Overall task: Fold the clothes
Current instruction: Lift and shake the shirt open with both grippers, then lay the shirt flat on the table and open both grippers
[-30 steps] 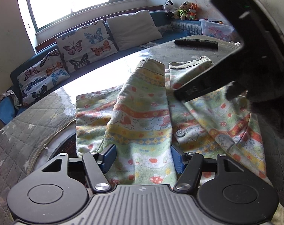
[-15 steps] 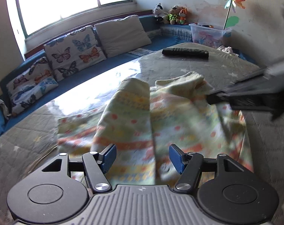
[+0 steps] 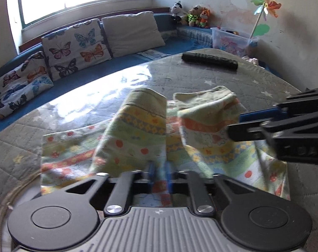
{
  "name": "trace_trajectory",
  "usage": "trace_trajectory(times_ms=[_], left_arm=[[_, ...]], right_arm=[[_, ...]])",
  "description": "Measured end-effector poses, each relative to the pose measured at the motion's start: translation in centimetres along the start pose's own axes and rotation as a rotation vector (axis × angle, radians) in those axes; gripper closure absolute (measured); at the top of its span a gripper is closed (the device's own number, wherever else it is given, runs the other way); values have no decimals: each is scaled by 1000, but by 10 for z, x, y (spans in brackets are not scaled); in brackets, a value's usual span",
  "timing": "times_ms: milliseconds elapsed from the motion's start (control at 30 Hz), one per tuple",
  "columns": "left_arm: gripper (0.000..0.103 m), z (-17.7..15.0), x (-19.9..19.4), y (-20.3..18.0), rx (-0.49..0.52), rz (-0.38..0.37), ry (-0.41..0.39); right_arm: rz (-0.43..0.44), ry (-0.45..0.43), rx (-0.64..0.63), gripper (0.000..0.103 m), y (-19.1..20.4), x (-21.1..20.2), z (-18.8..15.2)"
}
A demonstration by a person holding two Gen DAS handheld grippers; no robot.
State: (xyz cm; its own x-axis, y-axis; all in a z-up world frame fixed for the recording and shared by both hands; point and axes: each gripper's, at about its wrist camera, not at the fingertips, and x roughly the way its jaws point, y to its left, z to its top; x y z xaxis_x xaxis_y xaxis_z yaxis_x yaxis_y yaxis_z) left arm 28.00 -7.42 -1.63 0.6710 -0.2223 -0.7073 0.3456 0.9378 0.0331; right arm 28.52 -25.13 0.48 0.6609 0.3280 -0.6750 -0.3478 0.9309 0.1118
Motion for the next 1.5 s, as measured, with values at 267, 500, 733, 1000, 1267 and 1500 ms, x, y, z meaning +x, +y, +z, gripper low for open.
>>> trace_trajectory(times_ms=[267, 500, 733, 1000, 1267, 1500], left_arm=[[102, -1, -26, 24, -39, 82, -61], [102, -13, -78, 59, -114, 189, -149], [103, -53, -139, 102, -266, 307, -210], [103, -115, -178, 132, -426, 430, -177], [103, -171, -214, 139, -556, 477, -162], [103, -211, -255, 123, -597, 497, -169]], right_arm=[[23, 26, 26, 64, 19, 32, 11], [-50, 56, -10, 57, 38, 51, 12], [-115, 59, -12, 97, 37, 42, 5], [-196, -54, 11, 100, 7, -35, -16], [-292, -72, 183, 100, -55, -114, -82], [-296, 1, 324, 97, -88, -139, -137]])
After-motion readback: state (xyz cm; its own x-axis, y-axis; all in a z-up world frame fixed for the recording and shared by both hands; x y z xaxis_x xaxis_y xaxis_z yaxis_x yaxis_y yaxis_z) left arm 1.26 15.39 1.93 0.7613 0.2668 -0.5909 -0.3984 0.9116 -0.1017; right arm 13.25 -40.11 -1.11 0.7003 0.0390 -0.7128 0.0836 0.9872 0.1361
